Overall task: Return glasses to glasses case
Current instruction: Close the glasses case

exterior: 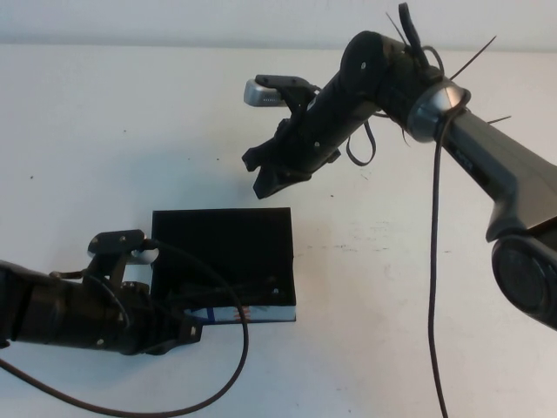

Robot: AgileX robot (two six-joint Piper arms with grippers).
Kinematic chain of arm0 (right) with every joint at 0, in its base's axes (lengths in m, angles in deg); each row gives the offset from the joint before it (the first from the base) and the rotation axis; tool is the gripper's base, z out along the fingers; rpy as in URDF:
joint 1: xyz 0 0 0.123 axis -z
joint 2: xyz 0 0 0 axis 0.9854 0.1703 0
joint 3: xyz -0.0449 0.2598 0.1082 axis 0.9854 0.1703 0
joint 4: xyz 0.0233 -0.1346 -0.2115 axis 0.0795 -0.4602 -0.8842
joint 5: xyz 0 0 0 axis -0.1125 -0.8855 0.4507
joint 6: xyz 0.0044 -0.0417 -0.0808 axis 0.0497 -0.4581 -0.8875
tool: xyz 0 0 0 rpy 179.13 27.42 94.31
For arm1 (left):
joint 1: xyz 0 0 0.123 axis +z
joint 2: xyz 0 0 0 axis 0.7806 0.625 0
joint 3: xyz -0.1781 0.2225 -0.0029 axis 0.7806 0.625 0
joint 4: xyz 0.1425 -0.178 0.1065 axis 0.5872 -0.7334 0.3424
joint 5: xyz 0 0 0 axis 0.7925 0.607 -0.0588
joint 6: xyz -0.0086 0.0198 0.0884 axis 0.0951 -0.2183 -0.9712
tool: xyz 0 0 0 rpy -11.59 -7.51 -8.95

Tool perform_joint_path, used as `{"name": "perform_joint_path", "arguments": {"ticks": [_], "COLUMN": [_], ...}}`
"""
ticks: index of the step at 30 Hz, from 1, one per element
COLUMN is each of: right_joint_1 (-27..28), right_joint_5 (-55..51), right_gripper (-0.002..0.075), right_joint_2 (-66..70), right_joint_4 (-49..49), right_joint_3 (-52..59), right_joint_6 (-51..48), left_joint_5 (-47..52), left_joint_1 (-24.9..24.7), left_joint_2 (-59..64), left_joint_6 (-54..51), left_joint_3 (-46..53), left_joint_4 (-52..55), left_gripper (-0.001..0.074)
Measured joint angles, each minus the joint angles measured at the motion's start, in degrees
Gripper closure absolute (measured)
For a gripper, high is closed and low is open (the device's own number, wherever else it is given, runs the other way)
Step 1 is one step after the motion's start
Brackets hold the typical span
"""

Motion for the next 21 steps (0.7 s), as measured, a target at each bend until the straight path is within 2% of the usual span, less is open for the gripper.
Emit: {"name": "perform_joint_path", "arguments": {"ticks": [17,21], "right_joint_1": [0.0,-0.8], "right_joint_5": [-1.95,-1.95], "right_gripper": [0.0737,0.0737], "right_joint_2": [1.97,1.11], "right_joint_4": [1.75,1.96], "right_joint_3": [-1.01,1.99], "right_joint_6": [1.16,1.25], "left_joint_5": [0.14,0.23], "left_joint_1": [0.0,0.0], "left_joint_2": [0.26,0.26], "left_joint_6": [-0.03,-0.16], "left_joint_3": [0.0,0.0], "left_joint_4": [-0.46,-0.46], "left_gripper": [0.0738,0.0738]}}
